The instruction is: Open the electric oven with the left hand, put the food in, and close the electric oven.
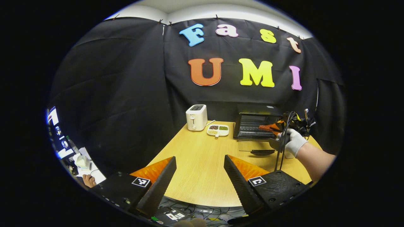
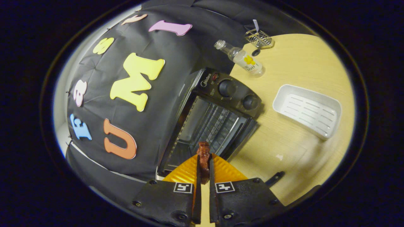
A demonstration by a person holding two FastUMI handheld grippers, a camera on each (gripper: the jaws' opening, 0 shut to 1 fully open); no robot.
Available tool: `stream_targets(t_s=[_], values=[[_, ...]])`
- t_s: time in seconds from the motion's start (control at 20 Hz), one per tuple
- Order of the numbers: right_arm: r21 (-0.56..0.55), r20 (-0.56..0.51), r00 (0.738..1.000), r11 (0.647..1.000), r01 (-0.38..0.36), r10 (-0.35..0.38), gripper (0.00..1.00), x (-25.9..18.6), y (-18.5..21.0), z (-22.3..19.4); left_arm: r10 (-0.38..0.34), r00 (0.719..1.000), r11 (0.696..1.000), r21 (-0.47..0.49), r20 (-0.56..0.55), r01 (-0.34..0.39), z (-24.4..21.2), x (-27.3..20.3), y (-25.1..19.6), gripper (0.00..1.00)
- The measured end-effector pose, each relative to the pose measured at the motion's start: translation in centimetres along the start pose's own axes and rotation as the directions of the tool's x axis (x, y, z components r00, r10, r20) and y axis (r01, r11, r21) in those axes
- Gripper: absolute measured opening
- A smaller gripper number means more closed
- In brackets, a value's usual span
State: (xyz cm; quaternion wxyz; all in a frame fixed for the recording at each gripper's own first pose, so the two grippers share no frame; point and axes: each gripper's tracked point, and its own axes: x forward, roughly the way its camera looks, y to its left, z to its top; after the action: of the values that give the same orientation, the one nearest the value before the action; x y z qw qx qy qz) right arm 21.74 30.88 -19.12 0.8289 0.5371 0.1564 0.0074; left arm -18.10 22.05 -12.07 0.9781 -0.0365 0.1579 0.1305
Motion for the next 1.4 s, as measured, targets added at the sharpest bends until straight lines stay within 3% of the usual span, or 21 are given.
stream_targets(t_s=[0.35, 0.6, 0.65, 0.7, 0.75, 0.85, 0.9, 1.0, 1.25, 1.4], values=[[-0.075, 0.073, 0.997, 0.997, 0.0, 0.006, 0.14, 8.6, 1.1, 0.0, 0.001, 0.999, 1.0, 0.005, -0.032, -0.001, 1.4, 4.4, 0.1, 0.97], [-0.197, 0.069, 0.997, 0.98, 0.038, -0.024, 0.18, 10.4, -0.1, -0.9, 0.003, 0.997, 1.0, 0.002, -0.076, -0.002, 1.2, 6.5, -0.7, 0.97], [-0.224, 0.073, 0.997, 0.973, 0.046, -0.03, 0.08, 10.7, -0.4, -0.8, 0.002, 0.997, 1.0, 0.007, -0.078, -0.001, 1.3, 6.7, -0.8, 0.97], [-0.265, 0.087, 0.996, 0.963, 0.056, -0.034, 0.2, 10.6, -0.4, -0.4, 0.003, 0.997, 1.0, 0.012, -0.081, -0.002, 1.4, 6.9, -0.9, 0.97], [-0.303, 0.101, 0.994, 0.95, 0.074, -0.045, 0.25, 10.5, -0.6, 0.0, -0.013, 0.996, 1.0, 0.011, -0.085, 0.014, 1.3, 7.1, -1.2, 0.97], [-0.372, 0.112, 0.993, 0.924, 0.084, -0.045, 0.44, 10.5, -0.6, 0.3, -0.015, 0.996, 1.0, 0.008, -0.086, 0.016, 1.3, 7.0, -1.6, 0.97], [-0.387, 0.108, 0.993, 0.918, 0.084, -0.046, 0.62, 10.2, -0.6, 0.3, -0.014, 0.997, 1.0, 0.0, -0.079, 0.014, 1.5, 6.9, -1.6, 0.97], [-0.426, 0.106, 0.993, 0.9, 0.096, -0.055, 0.76, 9.3, -1.0, 0.6, -0.015, 0.997, 1.0, -0.004, -0.079, 0.014, 1.7, 6.7, -2.0, 0.97], [-0.492, 0.079, 0.997, 0.869, 0.059, -0.023, 0.84, 4.9, -0.4, 2.1, -0.024, 0.999, 1.0, 0.003, -0.033, 0.024, 2.4, 4.4, -2.9, 0.97], [-0.604, 0.071, 0.997, 0.796, 0.036, 0.008, 0.89, -0.3, 0.1, 3.8, -0.034, 0.999, 0.999, 0.001, 0.012, 0.034, 2.5, 1.9, -3.8, 0.97]])
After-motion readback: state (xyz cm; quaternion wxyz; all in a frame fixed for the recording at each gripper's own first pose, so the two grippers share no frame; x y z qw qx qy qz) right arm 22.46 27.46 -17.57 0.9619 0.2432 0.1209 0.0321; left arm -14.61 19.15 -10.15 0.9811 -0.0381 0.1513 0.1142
